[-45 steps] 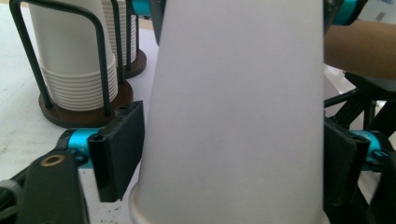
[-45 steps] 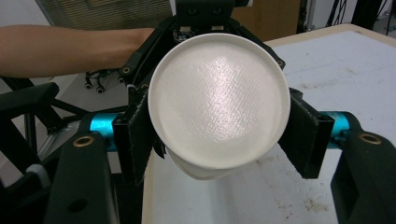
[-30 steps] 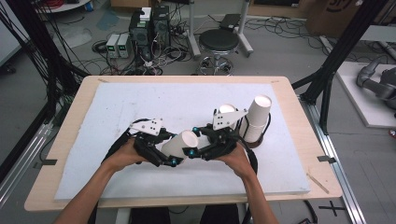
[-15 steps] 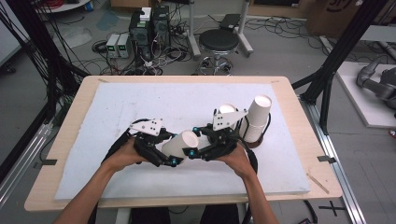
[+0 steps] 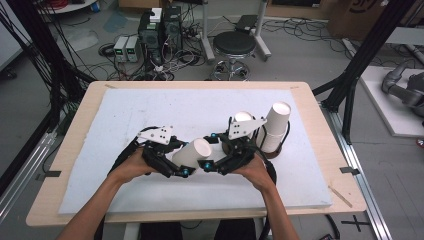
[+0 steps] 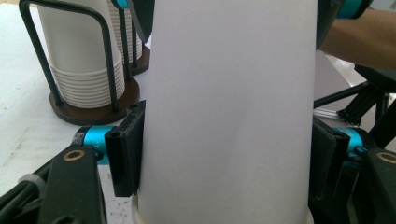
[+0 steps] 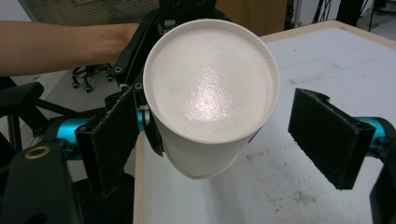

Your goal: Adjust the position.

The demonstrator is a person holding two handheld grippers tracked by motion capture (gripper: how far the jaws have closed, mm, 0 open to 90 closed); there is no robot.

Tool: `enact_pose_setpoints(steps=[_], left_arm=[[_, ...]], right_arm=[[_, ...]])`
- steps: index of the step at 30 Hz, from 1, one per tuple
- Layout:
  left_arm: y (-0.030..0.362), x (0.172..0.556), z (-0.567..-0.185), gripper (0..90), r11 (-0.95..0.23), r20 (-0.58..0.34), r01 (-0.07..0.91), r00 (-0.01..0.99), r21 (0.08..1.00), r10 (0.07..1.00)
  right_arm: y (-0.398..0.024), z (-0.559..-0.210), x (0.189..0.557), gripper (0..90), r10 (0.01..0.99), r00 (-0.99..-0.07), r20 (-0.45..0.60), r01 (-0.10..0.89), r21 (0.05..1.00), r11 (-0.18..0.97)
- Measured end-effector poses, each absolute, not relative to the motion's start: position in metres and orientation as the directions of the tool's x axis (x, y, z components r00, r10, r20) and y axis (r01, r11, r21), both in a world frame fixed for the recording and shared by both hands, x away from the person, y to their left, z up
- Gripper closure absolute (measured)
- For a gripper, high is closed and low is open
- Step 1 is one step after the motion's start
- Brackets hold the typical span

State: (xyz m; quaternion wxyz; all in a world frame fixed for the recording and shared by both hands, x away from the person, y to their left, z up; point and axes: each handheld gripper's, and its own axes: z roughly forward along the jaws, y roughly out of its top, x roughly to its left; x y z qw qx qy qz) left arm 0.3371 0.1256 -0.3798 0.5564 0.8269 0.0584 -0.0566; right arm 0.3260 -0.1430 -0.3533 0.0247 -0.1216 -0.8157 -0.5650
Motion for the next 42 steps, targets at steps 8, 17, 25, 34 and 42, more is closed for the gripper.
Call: enact_pose_setpoints(steps=[8,17,25,34,42], left_arm=[[0.130,0.333,-0.370,28.7,-0.440,-0.152,0.154,0.988,0.885,0.041],[0.134,0.332,-0.355,28.8,-0.564,-0.121,0.124,0.992,0.816,0.043],[0.132,0.332,-0.347,28.8,-0.663,-0.111,0.105,0.993,0.741,0.034],[0.128,0.335,-0.341,28.8,-0.762,-0.099,0.086,0.995,0.642,0.029],[0.124,0.336,-0.342,28.8,-0.823,-0.097,0.067,0.995,0.563,0.015]], right_arm=[[-0.151,-0.349,0.324,14.0,0.182,-0.968,0.173,0.228,0.909,0.348],[-0.150,-0.336,0.324,14.0,0.171,-0.977,0.128,0.195,0.856,0.479],[-0.140,-0.333,0.323,14.1,0.162,-0.985,0.065,0.154,0.761,0.630],[-0.128,-0.331,0.322,14.2,0.139,-0.990,-0.002,0.106,0.632,0.768],[-0.115,-0.330,0.321,14.2,0.112,-0.993,-0.046,0.071,0.527,0.847]])
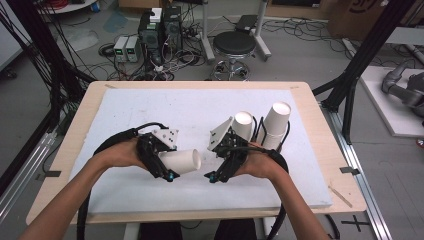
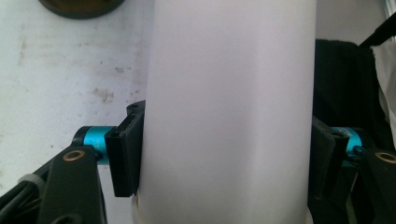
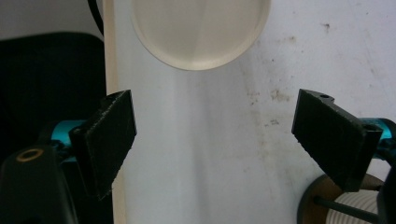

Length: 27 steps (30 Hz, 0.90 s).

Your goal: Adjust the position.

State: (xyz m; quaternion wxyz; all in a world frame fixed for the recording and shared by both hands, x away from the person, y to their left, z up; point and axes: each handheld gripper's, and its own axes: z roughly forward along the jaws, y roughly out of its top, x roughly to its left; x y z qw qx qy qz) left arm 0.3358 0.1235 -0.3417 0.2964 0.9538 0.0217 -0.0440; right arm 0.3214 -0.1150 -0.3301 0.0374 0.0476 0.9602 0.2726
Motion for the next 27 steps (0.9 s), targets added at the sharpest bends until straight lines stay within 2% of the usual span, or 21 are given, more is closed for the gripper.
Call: enact_pose_setpoints(steps=[12,22,27], left_arm=[[0.114,0.337,-0.343,28.8,-0.891,-0.078,0.032,0.997,0.453,-0.004],[0.107,0.337,-0.350,28.8,-0.913,-0.091,0.034,0.996,0.407,-0.004],[0.102,0.336,-0.355,28.8,-0.926,-0.093,0.030,0.996,0.377,-0.005]], right_arm=[[-0.099,-0.335,0.320,14.3,0.071,-0.994,-0.080,0.037,0.361,0.932],[-0.087,-0.343,0.320,14.3,0.039,-0.996,-0.085,0.012,0.297,0.955],[-0.080,-0.345,0.320,14.3,0.028,-0.997,-0.072,0.005,0.295,0.955]])
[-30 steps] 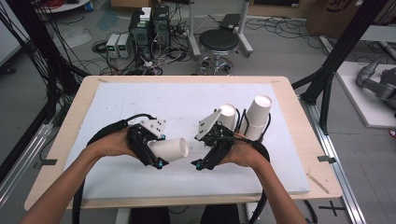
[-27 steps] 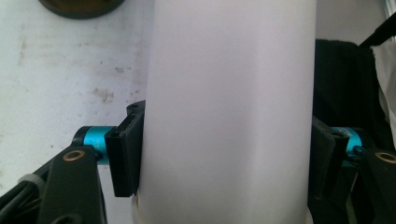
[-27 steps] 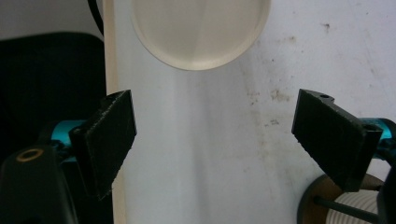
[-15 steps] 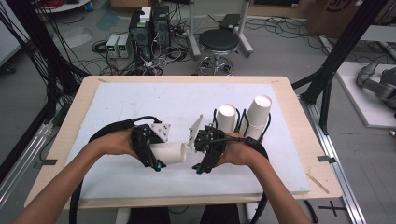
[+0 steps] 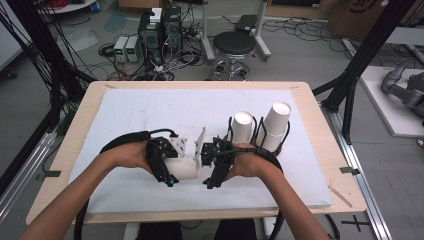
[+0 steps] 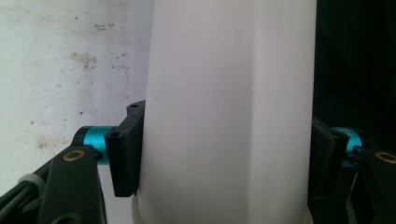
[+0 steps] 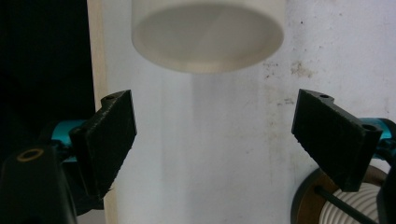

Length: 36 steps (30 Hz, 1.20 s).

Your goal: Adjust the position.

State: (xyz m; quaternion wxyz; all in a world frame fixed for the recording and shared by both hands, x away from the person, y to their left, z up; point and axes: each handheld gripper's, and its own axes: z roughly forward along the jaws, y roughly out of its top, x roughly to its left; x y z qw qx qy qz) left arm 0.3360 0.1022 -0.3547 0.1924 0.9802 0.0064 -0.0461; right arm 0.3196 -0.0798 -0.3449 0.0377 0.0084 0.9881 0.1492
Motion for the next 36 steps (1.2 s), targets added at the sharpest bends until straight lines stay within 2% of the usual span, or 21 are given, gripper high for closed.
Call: enact_pose_setpoints(steps=[15,36], left_arm=[[0.094,0.336,-0.357,28.8,-0.930,-0.092,0.011,0.995,0.367,-0.024],[0.096,0.336,-0.356,28.8,-0.923,-0.096,0.012,0.995,0.385,-0.026]], right_arm=[[-0.068,-0.345,0.317,14.7,-0.003,-0.997,-0.074,-0.024,0.291,0.956],[-0.070,-0.343,0.316,14.7,0.017,-0.997,-0.073,-0.010,0.361,0.933]])
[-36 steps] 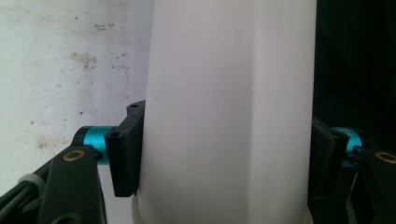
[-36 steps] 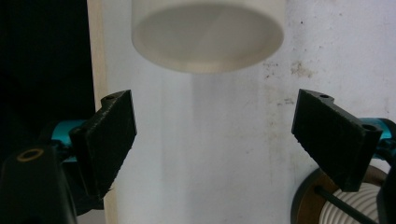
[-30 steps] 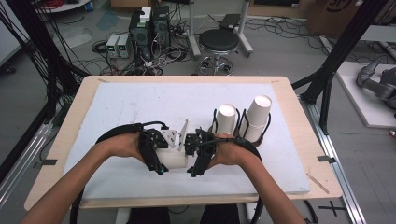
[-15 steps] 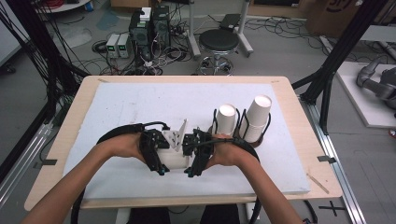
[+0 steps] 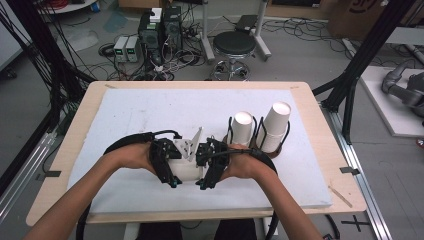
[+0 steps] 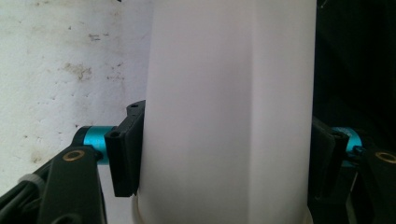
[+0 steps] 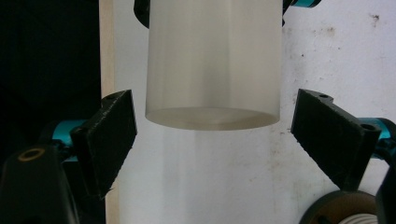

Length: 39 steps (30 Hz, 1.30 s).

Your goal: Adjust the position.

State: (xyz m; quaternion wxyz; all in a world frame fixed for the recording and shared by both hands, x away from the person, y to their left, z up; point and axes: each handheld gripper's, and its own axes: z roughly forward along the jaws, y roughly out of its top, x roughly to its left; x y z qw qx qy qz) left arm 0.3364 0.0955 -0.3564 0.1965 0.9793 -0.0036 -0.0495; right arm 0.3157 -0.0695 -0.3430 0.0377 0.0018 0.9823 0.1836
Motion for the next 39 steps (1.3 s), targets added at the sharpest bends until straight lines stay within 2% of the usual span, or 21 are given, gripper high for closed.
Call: enact_pose_setpoints(steps=[4,10,14,15,16,17,18,19,20,21,23,27,31,32,34,35,36,37,38,39], left_arm=[[0.0965,0.3371,-0.3556,28.8,-0.920,-0.098,0.016,0.995,0.392,-0.024],[0.0966,0.3368,-0.3553,28.9,-0.915,-0.100,0.022,0.995,0.403,-0.020],[0.0968,0.3380,-0.3544,28.9,-0.918,-0.095,0.010,0.995,0.396,-0.030],[0.0959,0.3324,-0.3581,28.9,-0.892,-0.123,0.089,0.992,0.442,0.038],[0.0970,0.3378,-0.3542,28.9,-0.919,-0.102,0.012,0.994,0.395,-0.030],[0.0971,0.3393,-0.3535,28.9,-0.923,-0.090,-0.008,0.995,0.384,-0.046],[0.0960,0.3328,-0.3579,28.9,-0.892,-0.123,0.086,0.992,0.444,0.034],[0.0970,0.3373,-0.3544,28.9,-0.914,-0.108,0.021,0.994,0.404,-0.025],[0.0974,0.3385,-0.3535,28.9,-0.920,-0.101,0.007,0.994,0.393,-0.036],[0.0962,0.3321,-0.3582,28.9,-0.889,-0.131,0.095,0.991,0.447,0.039],[0.0964,0.3332,-0.3576,29.0,-0.902,-0.128,0.071,0.992,0.427,0.018],[0.0963,0.3341,-0.3578,29.1,-0.904,-0.115,0.061,0.993,0.423,0.013],[0.0963,0.3319,-0.3589,29.0,-0.890,-0.131,0.096,0.991,0.446,0.041],[0.0975,0.3369,-0.3551,28.9,-0.915,-0.115,0.026,0.993,0.402,-0.023],[0.0975,0.3387,-0.3544,28.6,-0.921,-0.099,0.002,0.994,0.389,-0.039],[0.0974,0.3385,-0.3545,28.4,-0.920,-0.102,0.005,0.994,0.391,-0.038],[0.0961,0.3321,-0.3587,28.0,-0.892,-0.131,0.090,0.991,0.444,0.035],[0.0963,0.3344,-0.3575,27.8,-0.901,-0.116,0.058,0.993,0.430,0.008],[0.0959,0.3324,-0.3588,27.5,-0.891,-0.125,0.085,0.992,0.446,0.031],[0.0970,0.3371,-0.3551,27.2,-0.914,-0.109,0.021,0.994,0.406,-0.025]], right_arm=[[-0.0699,-0.3406,0.3152,15.5,0.021,-0.998,-0.064,-0.006,0.396,0.918],[-0.0691,-0.3431,0.3154,17.2,0.021,-0.998,-0.054,-0.003,0.400,0.917],[-0.0680,-0.3426,0.3159,23.7,0.011,-0.999,-0.043,-0.007,0.406,0.914],[-0.0677,-0.3425,0.3161,23.9,0.013,-0.999,-0.048,-0.008,0.408,0.913],[-0.0674,-0.3425,0.3165,24.3,0.012,-0.999,-0.050,-0.010,0.413,0.911],[-0.0673,-0.3421,0.3163,24.6,0.018,-0.999,-0.046,-0.002,0.411,0.912],[-0.0671,-0.3422,0.3166,25.0,0.017,-0.999,-0.045,-0.003,0.413,0.911],[-0.0667,-0.3425,0.3168,26.4,0.017,-0.999,-0.047,-0.004,0.413,0.911],[-0.0665,-0.3425,0.3169,28.6,0.012,-0.999,-0.043,-0.007,0.410,0.912],[-0.0662,-0.3424,0.3168,31.1,0.007,-0.999,-0.052,-0.015,0.409,0.912],[-0.0657,-0.3428,0.3164,34.5,0.009,-0.998,-0.063,-0.018,0.409,0.913],[-0.0648,-0.3436,0.3160,35.2,0.009,-0.998,-0.066,-0.018,0.402,0.915],[-0.0656,-0.3429,0.3152,35.8,0.014,-0.998,-0.067,-0.014,0.403,0.915],[-0.0658,-0.3428,0.3153,35.8,0.016,-0.997,-0.069,-0.013,0.406,0.914],[-0.0660,-0.3427,0.3153,35.9,0.016,-0.997,-0.072,-0.015,0.407,0.913],[-0.0660,-0.3428,0.3153,35.8,0.016,-0.997,-0.072,-0.015,0.407,0.913],[-0.0660,-0.3427,0.3152,35.9,0.017,-0.997,-0.072,-0.014,0.407,0.913],[-0.0662,-0.3426,0.3151,35.8,0.019,-0.997,-0.071,-0.012,0.405,0.914],[-0.0662,-0.3427,0.3148,35.8,0.020,-0.997,-0.068,-0.009,0.404,0.915],[-0.0663,-0.3424,0.3152,35.8,0.015,-0.997,-0.075,-0.017,0.405,0.914]])
